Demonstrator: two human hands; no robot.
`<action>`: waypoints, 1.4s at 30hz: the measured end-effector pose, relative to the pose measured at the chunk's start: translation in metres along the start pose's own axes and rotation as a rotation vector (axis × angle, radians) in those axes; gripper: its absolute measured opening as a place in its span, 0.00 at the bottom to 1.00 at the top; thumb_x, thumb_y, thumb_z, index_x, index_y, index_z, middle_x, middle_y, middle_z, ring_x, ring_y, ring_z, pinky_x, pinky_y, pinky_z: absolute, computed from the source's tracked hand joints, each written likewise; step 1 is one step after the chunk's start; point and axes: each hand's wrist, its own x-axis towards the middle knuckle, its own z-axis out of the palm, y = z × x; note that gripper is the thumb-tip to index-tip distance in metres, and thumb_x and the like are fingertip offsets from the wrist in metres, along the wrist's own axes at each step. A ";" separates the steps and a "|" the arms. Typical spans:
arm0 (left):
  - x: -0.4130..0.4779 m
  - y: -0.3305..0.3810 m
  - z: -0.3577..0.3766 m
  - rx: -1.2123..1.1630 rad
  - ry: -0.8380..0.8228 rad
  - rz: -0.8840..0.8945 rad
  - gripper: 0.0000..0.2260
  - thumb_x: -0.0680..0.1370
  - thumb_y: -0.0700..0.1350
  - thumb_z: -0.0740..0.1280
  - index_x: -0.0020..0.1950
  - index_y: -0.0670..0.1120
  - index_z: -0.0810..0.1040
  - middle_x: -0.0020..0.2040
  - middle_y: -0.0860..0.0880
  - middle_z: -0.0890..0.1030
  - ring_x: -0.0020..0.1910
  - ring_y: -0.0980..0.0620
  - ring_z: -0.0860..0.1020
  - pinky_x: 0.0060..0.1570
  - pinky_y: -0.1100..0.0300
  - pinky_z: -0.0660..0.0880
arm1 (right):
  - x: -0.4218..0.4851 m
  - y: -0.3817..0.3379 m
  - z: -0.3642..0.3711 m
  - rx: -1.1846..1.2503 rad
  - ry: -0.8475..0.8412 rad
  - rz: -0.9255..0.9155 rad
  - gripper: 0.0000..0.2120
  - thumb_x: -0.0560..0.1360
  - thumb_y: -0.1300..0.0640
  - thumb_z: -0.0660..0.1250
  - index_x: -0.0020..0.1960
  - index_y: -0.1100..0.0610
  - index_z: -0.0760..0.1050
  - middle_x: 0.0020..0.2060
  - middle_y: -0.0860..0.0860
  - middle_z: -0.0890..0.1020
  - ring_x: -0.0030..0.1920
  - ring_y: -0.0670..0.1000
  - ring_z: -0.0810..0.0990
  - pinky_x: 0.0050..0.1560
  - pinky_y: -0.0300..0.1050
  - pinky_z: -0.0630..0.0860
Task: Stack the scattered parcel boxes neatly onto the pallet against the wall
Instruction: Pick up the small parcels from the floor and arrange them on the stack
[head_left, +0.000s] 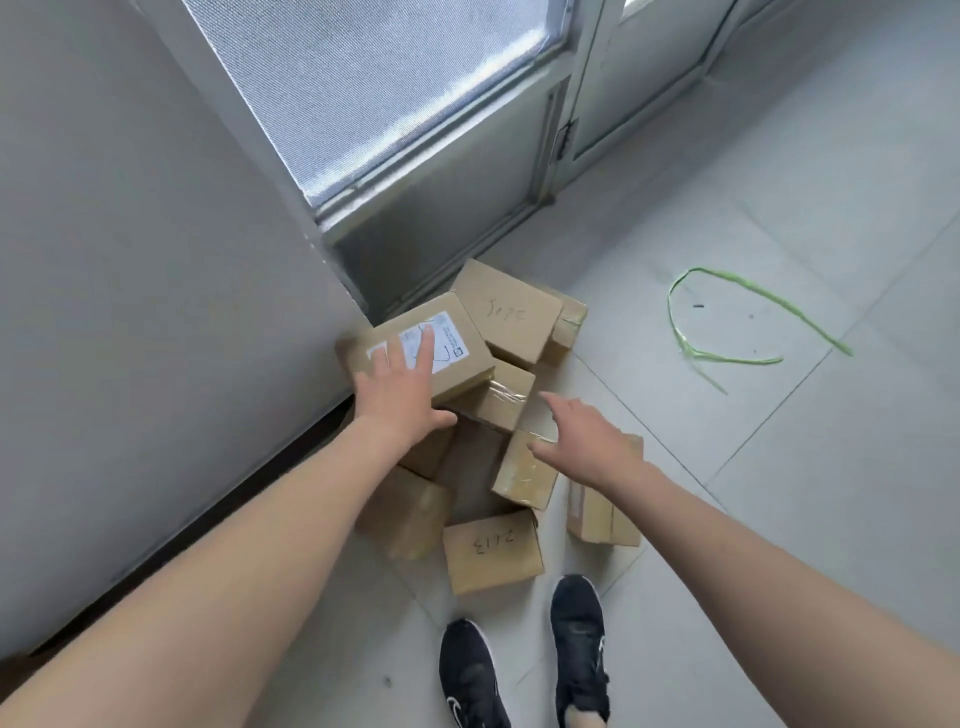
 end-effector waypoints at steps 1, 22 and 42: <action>0.014 -0.004 0.002 0.019 0.011 -0.004 0.55 0.68 0.70 0.70 0.79 0.52 0.36 0.76 0.39 0.56 0.72 0.38 0.60 0.61 0.42 0.68 | 0.016 -0.002 0.006 -0.016 -0.029 -0.018 0.32 0.74 0.43 0.65 0.75 0.50 0.60 0.63 0.54 0.75 0.63 0.56 0.72 0.55 0.52 0.75; 0.052 -0.039 0.029 -0.084 0.107 0.009 0.61 0.57 0.77 0.68 0.79 0.52 0.44 0.68 0.39 0.62 0.64 0.39 0.65 0.60 0.42 0.69 | 0.116 -0.019 0.051 -0.397 0.143 -0.066 0.51 0.62 0.36 0.71 0.75 0.58 0.53 0.59 0.59 0.71 0.59 0.59 0.68 0.49 0.49 0.73; -0.370 -0.185 0.017 -0.527 0.028 -1.040 0.60 0.55 0.81 0.63 0.76 0.56 0.40 0.68 0.37 0.62 0.64 0.36 0.65 0.59 0.40 0.70 | -0.130 -0.257 0.014 0.284 -0.658 -0.158 0.40 0.74 0.49 0.71 0.75 0.60 0.51 0.51 0.56 0.78 0.42 0.50 0.82 0.38 0.43 0.81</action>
